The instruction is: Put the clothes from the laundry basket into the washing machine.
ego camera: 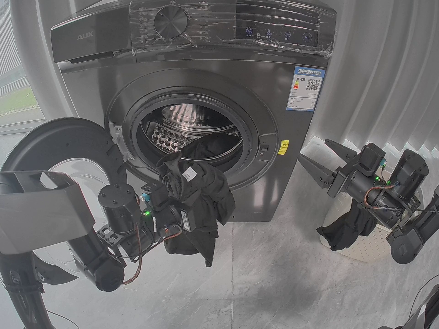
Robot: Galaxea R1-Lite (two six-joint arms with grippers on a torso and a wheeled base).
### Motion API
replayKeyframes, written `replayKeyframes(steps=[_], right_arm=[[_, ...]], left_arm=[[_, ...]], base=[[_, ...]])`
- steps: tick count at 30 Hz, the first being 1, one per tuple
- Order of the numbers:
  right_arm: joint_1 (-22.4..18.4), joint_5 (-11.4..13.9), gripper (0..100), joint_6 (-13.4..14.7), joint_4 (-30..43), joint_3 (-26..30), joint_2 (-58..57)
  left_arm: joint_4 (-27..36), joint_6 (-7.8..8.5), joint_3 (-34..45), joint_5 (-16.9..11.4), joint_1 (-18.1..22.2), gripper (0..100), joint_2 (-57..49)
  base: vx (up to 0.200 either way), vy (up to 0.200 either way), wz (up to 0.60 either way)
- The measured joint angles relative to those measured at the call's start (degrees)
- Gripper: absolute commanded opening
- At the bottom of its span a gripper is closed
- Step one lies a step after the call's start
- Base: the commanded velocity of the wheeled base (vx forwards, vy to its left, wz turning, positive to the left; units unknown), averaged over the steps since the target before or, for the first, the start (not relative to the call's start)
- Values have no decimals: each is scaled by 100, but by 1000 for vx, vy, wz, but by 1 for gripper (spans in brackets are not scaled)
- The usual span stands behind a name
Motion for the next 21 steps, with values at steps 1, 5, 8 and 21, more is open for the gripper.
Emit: replayKeyframes(steps=[1,5,8,21], right_arm=[[6,-2,100,0,-2,0,1],[15,0,100,0,2,9,12],[28,0,100,0,0,17,21],[41,-2,100,0,0,30,43]], left_arm=[[0,0,0,0,5,0,7],[0,0,0,-2,11,0,41],[-5,66,-1,11,16,0,88],[-6,190,24,13,-15,0,208]], base=[[200,0,0],[200,0,0],[200,0,0],[31,31,0]])
